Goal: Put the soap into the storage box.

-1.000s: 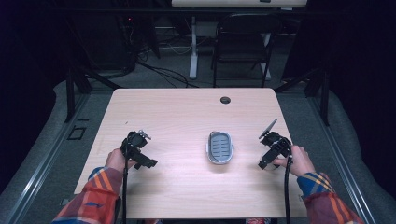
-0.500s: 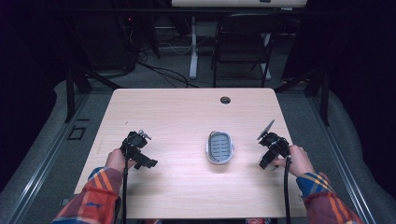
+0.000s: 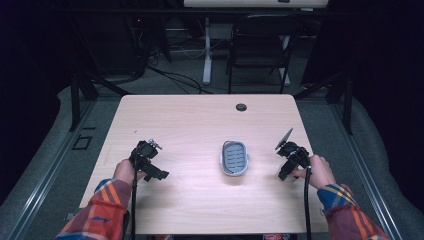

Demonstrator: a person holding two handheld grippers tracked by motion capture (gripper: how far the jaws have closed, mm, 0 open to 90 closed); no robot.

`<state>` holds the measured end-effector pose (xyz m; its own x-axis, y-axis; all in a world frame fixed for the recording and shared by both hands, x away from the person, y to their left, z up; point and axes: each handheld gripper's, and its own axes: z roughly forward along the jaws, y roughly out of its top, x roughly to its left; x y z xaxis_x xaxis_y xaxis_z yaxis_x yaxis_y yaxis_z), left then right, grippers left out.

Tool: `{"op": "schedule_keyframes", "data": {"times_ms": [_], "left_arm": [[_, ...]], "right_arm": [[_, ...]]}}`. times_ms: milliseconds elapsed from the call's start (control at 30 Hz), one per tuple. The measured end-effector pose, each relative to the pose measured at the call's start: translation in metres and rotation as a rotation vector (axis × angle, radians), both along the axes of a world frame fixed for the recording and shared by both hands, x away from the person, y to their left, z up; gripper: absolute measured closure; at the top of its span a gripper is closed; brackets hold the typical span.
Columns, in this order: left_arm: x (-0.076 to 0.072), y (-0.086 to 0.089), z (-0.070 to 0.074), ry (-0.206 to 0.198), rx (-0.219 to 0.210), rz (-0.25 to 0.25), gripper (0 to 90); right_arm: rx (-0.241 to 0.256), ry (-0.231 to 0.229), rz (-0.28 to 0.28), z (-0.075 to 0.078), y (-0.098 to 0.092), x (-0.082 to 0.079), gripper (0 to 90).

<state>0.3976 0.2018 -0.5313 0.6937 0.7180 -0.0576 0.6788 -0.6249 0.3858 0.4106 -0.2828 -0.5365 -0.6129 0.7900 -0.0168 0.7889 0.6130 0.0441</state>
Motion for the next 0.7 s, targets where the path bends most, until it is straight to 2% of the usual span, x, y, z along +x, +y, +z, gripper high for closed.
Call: {"op": "schedule_keyframes", "data": {"times_ms": [33, 67, 100, 133, 200, 233, 333, 367, 400, 433, 500, 700], "left_arm": [[0.000, 0.000, 0.000, 0.000, 0.000, 0.000, 0.0], [0.000, 0.000, 0.000, 0.000, 0.000, 0.000, 0.0], [0.000, 0.000, 0.000, -0.001, 0.000, 0.001, 0.0], [0.000, 0.000, 0.000, -0.004, -0.001, 0.002, 0.0], [-0.001, 0.000, 0.000, -0.005, 0.000, 0.001, 0.0], [-0.001, 0.000, 0.000, -0.005, 0.000, 0.001, 0.0], [0.000, 0.001, 0.000, -0.006, 0.001, 0.001, 0.0], [0.000, 0.001, 0.000, -0.004, 0.001, 0.003, 0.0], [0.000, 0.001, 0.000, -0.004, 0.000, 0.003, 0.0], [0.000, 0.000, 0.000, -0.003, 0.000, 0.002, 0.0], [0.000, 0.000, 0.000, -0.004, -0.001, 0.001, 0.0], [0.000, 0.000, 0.000, 0.000, 0.000, 0.004, 0.0]], "right_arm": [[0.002, -0.001, 0.000, 0.001, 0.000, 0.000, 23.8], [0.027, -0.022, -0.016, 0.000, 0.000, -0.001, 23.8], [0.008, -0.012, -0.003, 0.003, 0.000, -0.001, 23.8], [0.023, -0.025, -0.014, 0.003, 0.001, -0.002, 23.8], [-0.004, -0.005, 0.013, 0.006, 0.001, -0.001, 23.8], [0.026, -0.028, -0.009, 0.004, 0.002, -0.003, 23.8], [-0.007, 0.000, 0.030, 0.007, 0.003, -0.002, 23.8], [0.061, -0.055, -0.030, 0.001, 0.005, -0.007, 23.8], [0.061, -0.054, -0.030, 0.001, 0.005, -0.007, 23.8], [0.025, -0.024, 0.005, 0.005, 0.006, -0.005, 23.8], [-0.004, -0.002, 0.032, 0.008, 0.006, -0.004, 23.8], [0.012, -0.013, 0.033, 0.009, 0.010, -0.006, 23.9]]}}
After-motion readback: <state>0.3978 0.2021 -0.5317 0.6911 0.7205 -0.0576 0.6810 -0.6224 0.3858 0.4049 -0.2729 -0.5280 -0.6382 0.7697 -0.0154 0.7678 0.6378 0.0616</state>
